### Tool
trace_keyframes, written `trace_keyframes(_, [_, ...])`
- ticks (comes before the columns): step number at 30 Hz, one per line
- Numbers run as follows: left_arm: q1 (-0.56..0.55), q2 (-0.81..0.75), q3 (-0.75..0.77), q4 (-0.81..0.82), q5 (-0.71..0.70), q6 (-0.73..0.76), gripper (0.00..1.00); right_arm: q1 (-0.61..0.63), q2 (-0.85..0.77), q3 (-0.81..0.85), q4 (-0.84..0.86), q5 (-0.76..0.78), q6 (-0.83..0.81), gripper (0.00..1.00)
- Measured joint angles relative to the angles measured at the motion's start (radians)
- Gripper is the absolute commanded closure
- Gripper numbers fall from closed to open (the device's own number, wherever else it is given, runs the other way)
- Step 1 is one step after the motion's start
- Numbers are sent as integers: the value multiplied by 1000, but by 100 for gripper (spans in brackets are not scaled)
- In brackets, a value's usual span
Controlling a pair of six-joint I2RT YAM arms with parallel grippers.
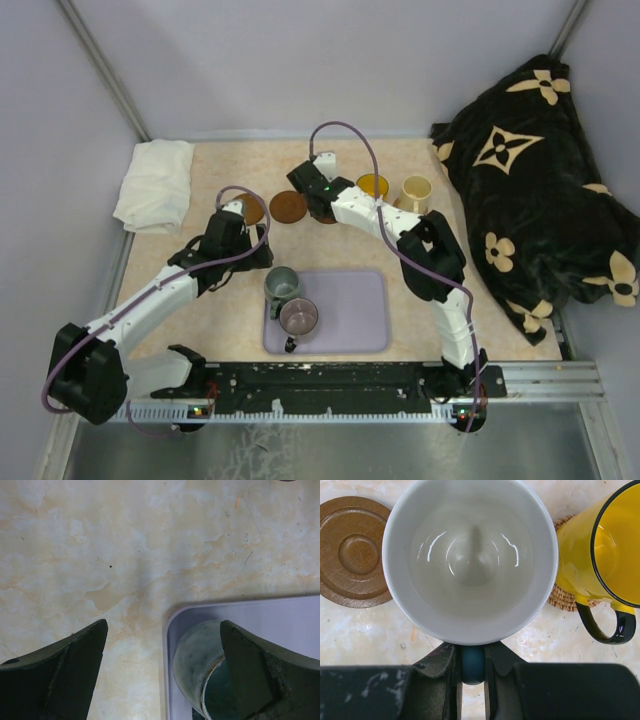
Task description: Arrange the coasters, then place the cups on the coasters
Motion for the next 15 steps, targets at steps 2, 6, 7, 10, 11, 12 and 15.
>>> trace_keyframes(2, [0, 1, 0, 1, 0, 0, 1, 0, 1, 0, -2, 0, 0, 100])
trace_keyframes(6, [0, 3, 0, 1, 0, 0, 1, 0, 10, 0, -3, -2, -1, 100])
trace_keyframes(7, [0, 3, 0, 1, 0, 0, 1, 0, 13, 0, -4, -3, -1, 100])
trace_keyframes(10, [0, 3, 0, 1, 0, 0, 1, 0, 14, 0, -10, -7, -1, 100])
trace_keyframes(11, [0, 3, 0, 1, -1, 0, 1, 0, 14, 0, -10, -7, -1, 100])
trace_keyframes(12, [0, 3, 0, 1, -1, 0, 1, -1, 14, 0, -10, -7, -1, 100])
trace_keyframes(15, [0, 3, 0, 1, -1, 0, 1, -1, 14, 0, -11, -7, -1, 100])
